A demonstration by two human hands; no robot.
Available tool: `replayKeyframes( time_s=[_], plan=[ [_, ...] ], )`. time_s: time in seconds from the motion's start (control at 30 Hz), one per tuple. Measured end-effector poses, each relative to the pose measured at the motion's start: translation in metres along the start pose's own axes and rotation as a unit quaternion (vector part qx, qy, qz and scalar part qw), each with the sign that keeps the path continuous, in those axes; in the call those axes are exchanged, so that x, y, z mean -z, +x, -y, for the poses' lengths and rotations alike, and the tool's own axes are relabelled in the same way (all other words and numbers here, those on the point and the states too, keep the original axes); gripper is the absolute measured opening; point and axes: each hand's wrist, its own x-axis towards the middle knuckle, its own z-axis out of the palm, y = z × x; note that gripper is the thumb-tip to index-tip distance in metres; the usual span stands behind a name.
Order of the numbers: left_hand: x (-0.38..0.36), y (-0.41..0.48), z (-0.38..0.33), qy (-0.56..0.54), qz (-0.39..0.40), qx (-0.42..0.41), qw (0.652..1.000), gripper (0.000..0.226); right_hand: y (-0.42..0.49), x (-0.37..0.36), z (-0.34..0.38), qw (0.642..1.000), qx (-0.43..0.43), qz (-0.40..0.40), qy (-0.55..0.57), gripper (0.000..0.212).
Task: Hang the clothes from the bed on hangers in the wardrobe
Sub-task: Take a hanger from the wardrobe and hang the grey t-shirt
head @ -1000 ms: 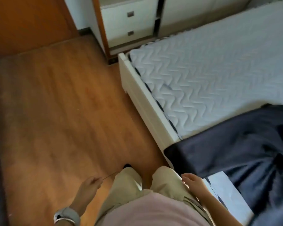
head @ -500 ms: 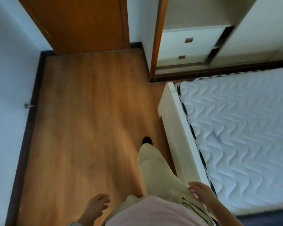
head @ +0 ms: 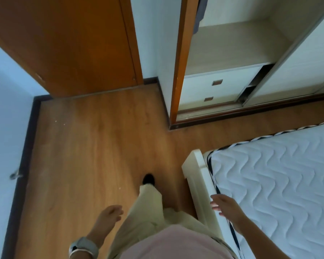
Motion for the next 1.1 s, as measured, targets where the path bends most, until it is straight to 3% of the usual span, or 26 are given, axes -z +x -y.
replayKeyframes(
  time_s=[0.17,0.3,0.47,0.57,0.77,0.9,1.1],
  plan=[
    [0.017,0.08,-0.082,0.095,0.014,-0.032,0.995,0.011,0.057,-0.008,0.051,0.997,-0.063,-0.022,0.046,0.014],
    [0.041,0.14,-0.173,0.159,0.037,-0.056,0.985,0.022,0.084,-0.009,0.094,0.984,-0.141,-0.048,0.1,0.014],
    [0.043,0.182,-0.291,0.217,0.096,-0.081,0.968,0.026,0.097,-0.011,0.151,0.97,-0.1,-0.112,0.191,0.011],
    [0.021,0.193,-0.345,0.237,0.162,-0.091,0.954,0.014,0.103,-0.011,0.172,0.955,-0.089,-0.144,0.243,0.012],
    [-0.035,0.213,-0.391,0.275,0.185,-0.074,0.941,0.029,0.123,0.008,0.17,0.934,-0.157,-0.157,0.278,0.019],
    [-0.073,0.221,-0.417,0.299,0.186,-0.058,0.934,0.031,0.152,0.045,0.169,0.945,-0.174,-0.165,0.222,0.029],
    [-0.162,0.232,-0.474,0.228,0.133,-0.043,0.964,0.019,0.224,0.163,0.189,0.973,-0.164,-0.124,0.103,0.029]
  ],
)
